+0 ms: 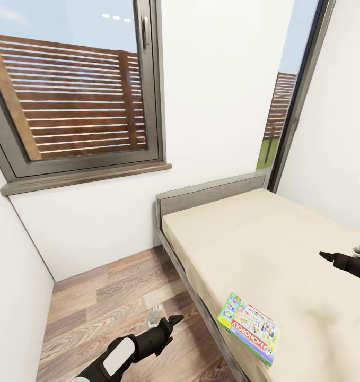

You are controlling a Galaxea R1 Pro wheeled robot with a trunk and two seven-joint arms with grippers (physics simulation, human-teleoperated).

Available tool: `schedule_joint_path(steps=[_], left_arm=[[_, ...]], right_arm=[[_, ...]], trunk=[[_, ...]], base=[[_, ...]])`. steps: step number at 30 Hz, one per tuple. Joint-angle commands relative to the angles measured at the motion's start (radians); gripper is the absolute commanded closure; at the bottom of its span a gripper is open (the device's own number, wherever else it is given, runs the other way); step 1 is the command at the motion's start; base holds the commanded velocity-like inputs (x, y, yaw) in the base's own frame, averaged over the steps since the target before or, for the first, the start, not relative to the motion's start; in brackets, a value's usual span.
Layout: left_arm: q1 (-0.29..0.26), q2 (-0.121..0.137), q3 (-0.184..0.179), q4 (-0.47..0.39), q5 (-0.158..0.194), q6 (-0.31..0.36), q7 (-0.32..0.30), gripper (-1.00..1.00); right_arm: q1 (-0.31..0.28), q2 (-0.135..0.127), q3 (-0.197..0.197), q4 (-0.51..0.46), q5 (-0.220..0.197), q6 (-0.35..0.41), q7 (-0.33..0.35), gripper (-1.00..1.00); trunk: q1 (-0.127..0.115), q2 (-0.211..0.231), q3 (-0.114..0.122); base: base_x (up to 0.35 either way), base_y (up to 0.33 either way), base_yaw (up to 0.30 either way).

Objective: Put all the toys in the child's room - the three board games (two on the bed and one on the table), the two jigsaw puzzles on the table, and the tennis ball on the table - inside the toy box on the table in the child's room.

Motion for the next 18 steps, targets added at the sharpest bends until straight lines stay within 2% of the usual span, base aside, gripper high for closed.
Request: schedule_joint_path(steps=[1, 7, 10, 18], left_arm=[[-0.001, 0.000, -0.004, 0.001, 0.006, 0.002, -0.002, -1.00], [-0.012, 0.000, -0.011, -0.002, 0.002, 0.000, -0.039, -1.00], [-0.020, 0.000, -0.029, -0.002, -0.014, -0.002, -0.062, -1.00], [-0.031, 0.000, -0.045, -0.002, -0.044, -0.002, -0.078, -1.00]], right_arm=[[-0.001, 0.000, -0.002, -0.001, -0.010, 0.008, -0.001, -1.00], [0.006, 0.002, -0.002, -0.010, -0.010, 0.009, -0.001, -1.00], [0.015, 0.004, -0.002, -0.023, -0.010, 0.009, 0.000, -1.00], [0.027, 0.006, -0.002, -0.042, -0.010, 0.009, 0.000, -1.00]], trunk=[[0.000, 0.000, -0.001], [0.000, 0.000, -0.001], [0.000, 0.000, -0.001], [0.000, 0.000, -0.001]], base=[[0.000, 0.000, -0.006], [0.000, 0.000, -0.003], [0.000, 0.000, -0.002], [0.000, 0.000, 0.000]])
